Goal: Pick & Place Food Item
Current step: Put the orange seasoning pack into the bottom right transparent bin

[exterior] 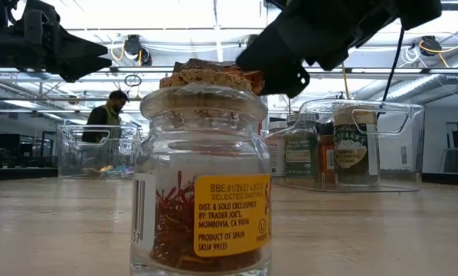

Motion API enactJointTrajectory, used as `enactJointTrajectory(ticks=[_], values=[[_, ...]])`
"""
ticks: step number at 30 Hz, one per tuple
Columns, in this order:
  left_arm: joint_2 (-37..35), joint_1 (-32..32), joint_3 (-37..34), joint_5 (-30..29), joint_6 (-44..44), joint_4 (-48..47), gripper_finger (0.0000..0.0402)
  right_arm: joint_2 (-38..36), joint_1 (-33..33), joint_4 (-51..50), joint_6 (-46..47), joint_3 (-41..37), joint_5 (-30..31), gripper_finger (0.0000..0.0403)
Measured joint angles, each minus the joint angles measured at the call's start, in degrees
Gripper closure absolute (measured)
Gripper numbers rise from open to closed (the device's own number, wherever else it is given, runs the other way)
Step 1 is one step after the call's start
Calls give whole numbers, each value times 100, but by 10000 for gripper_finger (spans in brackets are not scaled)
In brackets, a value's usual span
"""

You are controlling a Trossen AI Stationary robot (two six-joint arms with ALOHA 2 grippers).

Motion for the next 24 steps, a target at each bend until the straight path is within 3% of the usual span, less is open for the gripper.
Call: enactJointTrajectory(ticks=[6,18,24], values=[[-2,2,0,1,0,0,119,59,-63,175,105,1,-5,208],[-1,1,0,2,0,0,119,58,-179,-41,85,1,-221,387],[0,0,0,2,0,0,119,-153,-186,-50,-83,1,-312,399]])
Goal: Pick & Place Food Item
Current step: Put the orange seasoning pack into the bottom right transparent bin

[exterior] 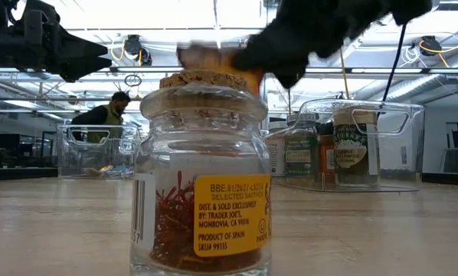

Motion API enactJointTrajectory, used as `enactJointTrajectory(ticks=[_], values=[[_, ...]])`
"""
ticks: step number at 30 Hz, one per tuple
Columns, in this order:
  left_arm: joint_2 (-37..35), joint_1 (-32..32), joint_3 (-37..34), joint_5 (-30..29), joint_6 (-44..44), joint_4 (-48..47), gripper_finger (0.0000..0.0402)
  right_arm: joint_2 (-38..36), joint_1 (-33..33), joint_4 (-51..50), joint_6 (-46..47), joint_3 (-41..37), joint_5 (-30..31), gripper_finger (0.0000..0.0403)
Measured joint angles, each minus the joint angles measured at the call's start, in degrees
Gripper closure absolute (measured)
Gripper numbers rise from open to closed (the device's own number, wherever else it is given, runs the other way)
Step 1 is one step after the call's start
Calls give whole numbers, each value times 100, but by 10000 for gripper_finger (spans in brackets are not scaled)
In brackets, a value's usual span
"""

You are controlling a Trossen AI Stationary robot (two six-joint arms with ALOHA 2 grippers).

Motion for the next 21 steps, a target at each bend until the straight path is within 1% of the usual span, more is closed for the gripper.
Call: enactJointTrajectory(ticks=[6,8,12,18,21], values=[[-1,1,0,0,0,0,119,-782,12,-222,-331,0,18,402],[0,2,0,0,0,0,119,-1121,15,-491,-464,2,151,402],[0,2,0,0,0,0,119,-1823,16,-1449,-631,2,855,402],[0,0,0,0,0,0,119,-2741,12,-2935,-553,2,2054,403],[0,2,0,-1,0,0,119,-3049,12,-3517,-330,2,2378,403]])
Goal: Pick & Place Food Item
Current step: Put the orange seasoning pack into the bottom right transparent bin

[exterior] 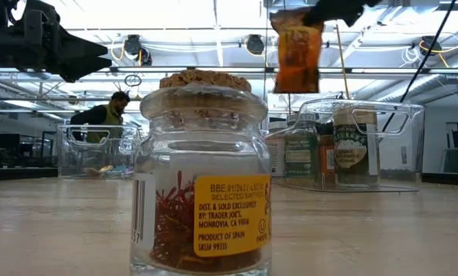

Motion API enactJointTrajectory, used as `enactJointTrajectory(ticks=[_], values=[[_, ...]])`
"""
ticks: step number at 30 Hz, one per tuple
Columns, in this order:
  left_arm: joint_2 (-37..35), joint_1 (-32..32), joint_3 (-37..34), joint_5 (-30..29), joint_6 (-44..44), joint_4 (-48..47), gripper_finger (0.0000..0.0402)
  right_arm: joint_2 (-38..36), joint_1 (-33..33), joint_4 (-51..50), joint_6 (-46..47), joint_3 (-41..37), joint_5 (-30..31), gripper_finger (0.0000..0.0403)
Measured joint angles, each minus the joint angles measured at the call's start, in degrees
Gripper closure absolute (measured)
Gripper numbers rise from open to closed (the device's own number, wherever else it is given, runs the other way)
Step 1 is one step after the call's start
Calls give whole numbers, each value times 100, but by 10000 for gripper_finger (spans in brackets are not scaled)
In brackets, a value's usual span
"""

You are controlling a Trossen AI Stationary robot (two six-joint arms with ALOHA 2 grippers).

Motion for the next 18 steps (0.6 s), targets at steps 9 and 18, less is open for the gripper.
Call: enactJointTrajectory(ticks=[9,18], values=[[0,-1,0,1,0,0,119,-162,-16,-463,638,-513,42,403],[-2,0,0,1,0,0,119,-162,-284,779,823,-1540,-278,403]])
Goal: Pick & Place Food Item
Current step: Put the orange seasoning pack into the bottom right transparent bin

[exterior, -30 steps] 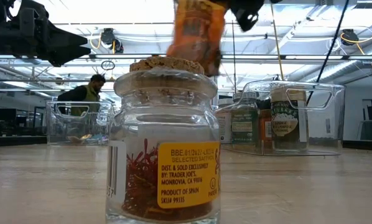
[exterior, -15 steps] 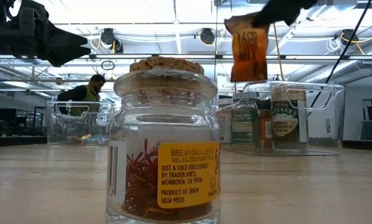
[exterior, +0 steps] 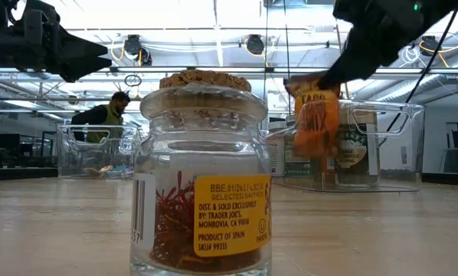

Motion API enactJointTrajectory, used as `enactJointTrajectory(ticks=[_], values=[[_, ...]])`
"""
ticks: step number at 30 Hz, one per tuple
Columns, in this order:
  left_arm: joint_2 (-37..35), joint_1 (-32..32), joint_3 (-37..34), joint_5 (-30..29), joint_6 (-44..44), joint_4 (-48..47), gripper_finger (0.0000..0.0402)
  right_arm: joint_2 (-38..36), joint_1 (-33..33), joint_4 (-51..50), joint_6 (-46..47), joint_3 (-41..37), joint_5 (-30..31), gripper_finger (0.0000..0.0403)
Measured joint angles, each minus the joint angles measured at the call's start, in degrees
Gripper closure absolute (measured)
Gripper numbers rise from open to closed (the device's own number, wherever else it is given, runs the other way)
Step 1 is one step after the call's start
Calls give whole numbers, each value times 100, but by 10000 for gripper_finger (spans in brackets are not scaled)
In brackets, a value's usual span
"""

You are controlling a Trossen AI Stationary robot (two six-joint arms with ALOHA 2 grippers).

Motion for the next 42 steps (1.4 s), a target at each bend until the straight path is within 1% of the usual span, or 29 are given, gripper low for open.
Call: enactJointTrajectory(ticks=[3,10,14,17,22,26,29,34,42], values=[[1,-2,0,-1,0,1,119,2,-167,401,-30,-309,-143,403],[2,-2,0,0,0,0,119,0,-531,831,-69,-782,-143,403],[2,-1,0,0,0,0,119,-7,-719,1308,-265,-1010,-134,403],[2,-2,-1,0,0,0,119,-7,-824,1510,-371,-1098,-143,403],[2,-2,0,0,0,0,119,-7,-932,1508,-373,-1104,-169,403],[2,-2,0,0,0,0,119,-7,-964,1543,-383,-1104,-564,403],[2,-2,-2,0,0,0,119,-7,-960,1588,-389,-1104,-742,399],[0,-1,0,0,0,0,119,-4,-962,1614,-388,-1107,-751,366],[0,-2,0,-2,0,0,119,5,-964,1835,-514,-1118,-754,286]])
